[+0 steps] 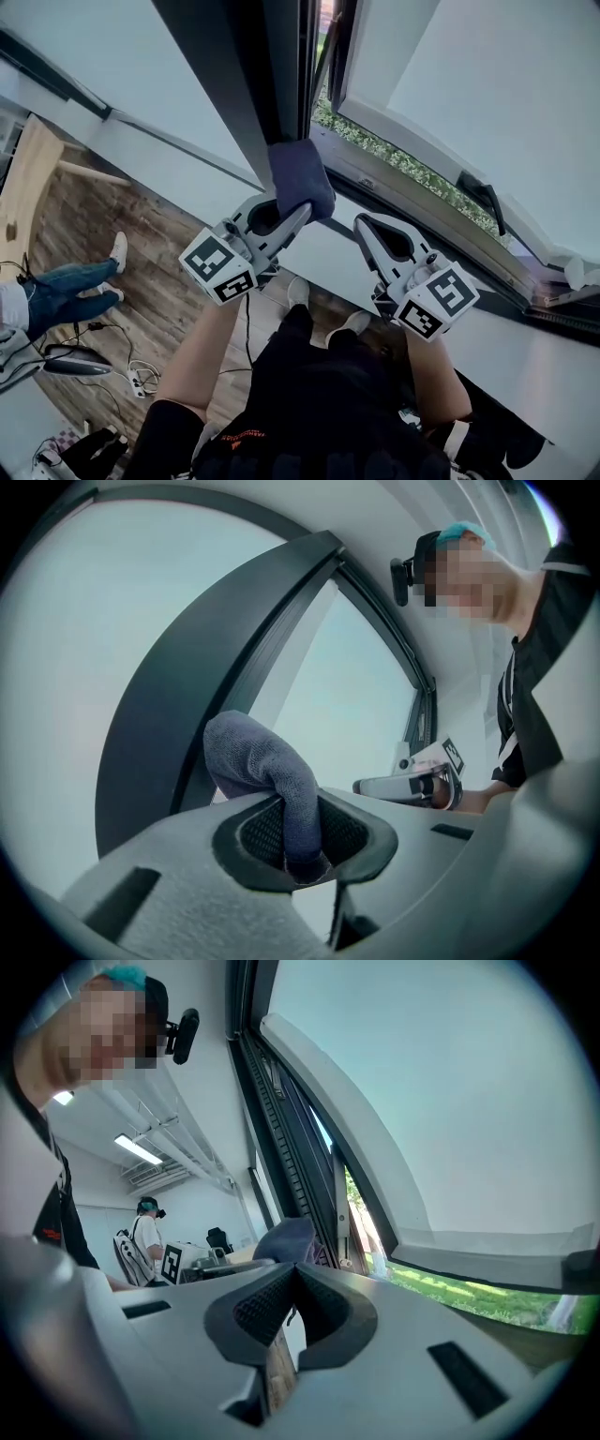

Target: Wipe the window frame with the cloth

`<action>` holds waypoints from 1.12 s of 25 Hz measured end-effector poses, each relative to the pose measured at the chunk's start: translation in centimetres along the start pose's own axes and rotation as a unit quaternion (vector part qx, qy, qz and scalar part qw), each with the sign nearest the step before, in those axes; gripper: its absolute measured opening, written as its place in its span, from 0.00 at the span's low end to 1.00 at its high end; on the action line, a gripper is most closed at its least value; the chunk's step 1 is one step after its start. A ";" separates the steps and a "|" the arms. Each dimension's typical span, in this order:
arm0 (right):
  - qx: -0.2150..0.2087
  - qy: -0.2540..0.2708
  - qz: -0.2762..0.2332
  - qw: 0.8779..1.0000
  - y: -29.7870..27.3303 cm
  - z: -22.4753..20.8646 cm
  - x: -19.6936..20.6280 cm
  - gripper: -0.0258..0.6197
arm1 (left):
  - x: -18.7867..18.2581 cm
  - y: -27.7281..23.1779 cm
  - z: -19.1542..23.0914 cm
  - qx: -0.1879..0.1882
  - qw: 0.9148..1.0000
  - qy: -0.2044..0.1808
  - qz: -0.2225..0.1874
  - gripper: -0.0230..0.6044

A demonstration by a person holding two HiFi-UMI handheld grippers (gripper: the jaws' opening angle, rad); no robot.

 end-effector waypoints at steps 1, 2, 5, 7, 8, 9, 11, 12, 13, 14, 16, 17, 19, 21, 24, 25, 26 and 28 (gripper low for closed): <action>-0.002 0.001 -0.003 1.000 0.0 0.2 -0.3 0.04 | -0.9 -0.3 -0.4 0.004 1.000 -0.007 -0.006 0.13; -0.003 0.003 -0.006 1.000 0.1 0.3 -0.6 0.04 | -1.8 -0.7 -0.7 0.008 1.000 -0.013 -0.011 0.13; -0.006 0.011 -0.017 1.000 0.1 0.6 -1.9 0.04 | -4.5 -1.6 -1.7 0.022 0.999 -0.032 -0.027 0.13; -0.008 0.017 -0.025 0.999 0.1 0.8 -2.9 0.04 | -6.3 -2.1 -2.3 0.033 0.998 -0.048 -0.037 0.13; -0.009 0.020 -0.030 0.999 0.1 0.9 -3.4 0.04 | -7.2 -2.4 -2.7 0.038 0.997 -0.056 -0.040 0.13; -0.010 0.021 -0.034 0.999 0.1 1.0 -3.8 0.04 | -8.0 -2.7 -3.0 0.043 0.996 -0.065 -0.044 0.13; -0.014 0.025 -0.045 0.999 0.2 1.2 -4.9 0.04 | -9.6 -3.2 -3.6 0.051 0.994 -0.082 -0.050 0.13; -0.017 0.028 -0.050 0.998 0.2 1.3 -5.4 0.04 | -10.4 -3.5 -3.9 0.055 0.993 -0.091 -0.054 0.13; -0.019 0.033 -0.056 0.998 0.2 1.4 -6.0 0.04 | -11.2 -3.7 -4.2 0.059 0.992 -0.101 -0.058 0.13; -0.021 0.037 -0.061 0.997 0.2 1.6 -6.6 0.04 | -12.0 -4.0 -4.5 0.063 0.990 -0.111 -0.061 0.13; -0.025 0.044 -0.071 0.996 0.3 1.8 -7.6 0.04 | -13.6 -4.4 -5.2 0.070 0.987 -0.131 -0.067 0.13; -0.027 0.047 -0.076 0.996 0.3 2.0 -8.1 0.04 | -14.4 -4.7 -5.6 0.073 0.985 -0.140 -0.071 0.13; -0.032 0.054 -0.087 0.994 0.5 2.4 -9.1 0.04 | -15.9 -5.1 -6.2 0.080 0.981 -0.156 -0.079 0.13; -0.039 0.060 -0.098 0.993 0.6 3.0 -10.1 0.04 | -17.5 -5.5 -6.8 0.086 0.978 -0.172 -0.086 0.13; -0.048 0.067 -0.111 0.990 0.9 3.9 -11.4 0.04 | -19.8 -6.0 -7.8 0.096 0.971 -0.197 -0.097 0.13; -0.050 0.069 -0.114 0.990 1.0 4.1 -11.7 0.04 | -20.6 -6.1 -8.1 0.099 0.968 -0.206 -0.100 0.13; -0.051 0.070 -0.117 0.989 1.1 4.2 -12.0 0.04 | -21.3 -6.3 -8.3 0.101 0.966 -0.215 -0.103 0.13; -0.054 0.066 -0.124 0.989 1.2 4.5 -12.6 0.04 | -22.8 -6.7 -8.6 0.104 0.961 -0.231 -0.109 0.13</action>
Point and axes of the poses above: the fingertips, and each gripper's own axes: y backward along the fingers, z to its left, x out of its underside, the point moved 4 cm from there along y, backward along the fingers, and after that the axes turned 11 degrees about -z, right-handed, at the moved point
